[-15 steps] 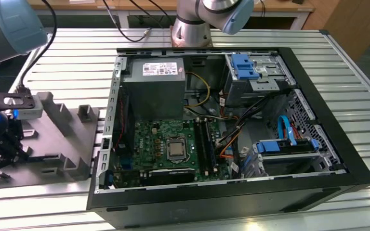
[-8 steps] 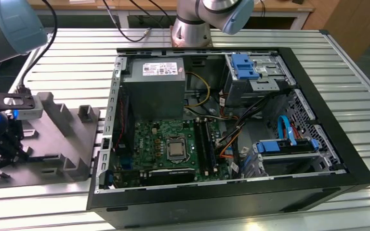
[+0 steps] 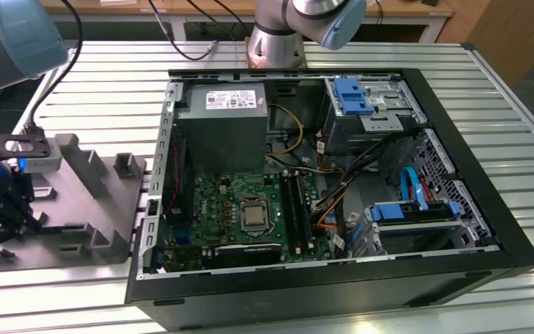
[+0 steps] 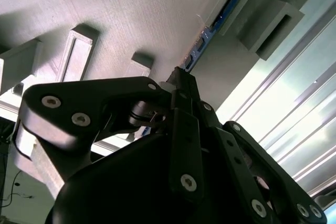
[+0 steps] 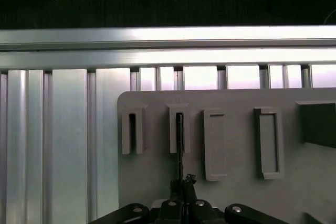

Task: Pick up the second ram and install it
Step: 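Pick up the second ram and move it above second insertion slot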

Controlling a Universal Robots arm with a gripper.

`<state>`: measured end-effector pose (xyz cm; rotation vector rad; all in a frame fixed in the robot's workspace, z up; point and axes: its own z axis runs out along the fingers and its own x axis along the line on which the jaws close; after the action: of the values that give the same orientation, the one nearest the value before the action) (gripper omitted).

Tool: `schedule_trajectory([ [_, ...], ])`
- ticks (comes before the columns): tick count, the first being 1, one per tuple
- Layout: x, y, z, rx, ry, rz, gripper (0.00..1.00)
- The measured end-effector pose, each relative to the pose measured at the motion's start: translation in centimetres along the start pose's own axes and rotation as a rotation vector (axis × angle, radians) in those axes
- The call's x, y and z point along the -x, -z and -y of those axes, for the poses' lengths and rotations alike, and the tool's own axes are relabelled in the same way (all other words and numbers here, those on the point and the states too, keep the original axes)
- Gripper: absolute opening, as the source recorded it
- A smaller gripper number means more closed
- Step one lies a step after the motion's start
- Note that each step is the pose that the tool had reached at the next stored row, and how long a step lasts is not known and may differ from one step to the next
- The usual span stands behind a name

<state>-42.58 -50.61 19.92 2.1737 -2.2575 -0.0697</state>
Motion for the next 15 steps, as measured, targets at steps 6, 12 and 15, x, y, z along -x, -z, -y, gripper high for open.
schedule_trajectory([
  [6, 0.00, 0.11, -0.01, 0.0003, 0.000, -0.0002, 0.12],
  [12, 0.00, 0.18, -0.01, 0.0003, 0.000, 0.0002, 0.12],
  [15, 0.00, 0.18, 0.00, 0.0002, 0.000, 0.0003, 0.12],
])
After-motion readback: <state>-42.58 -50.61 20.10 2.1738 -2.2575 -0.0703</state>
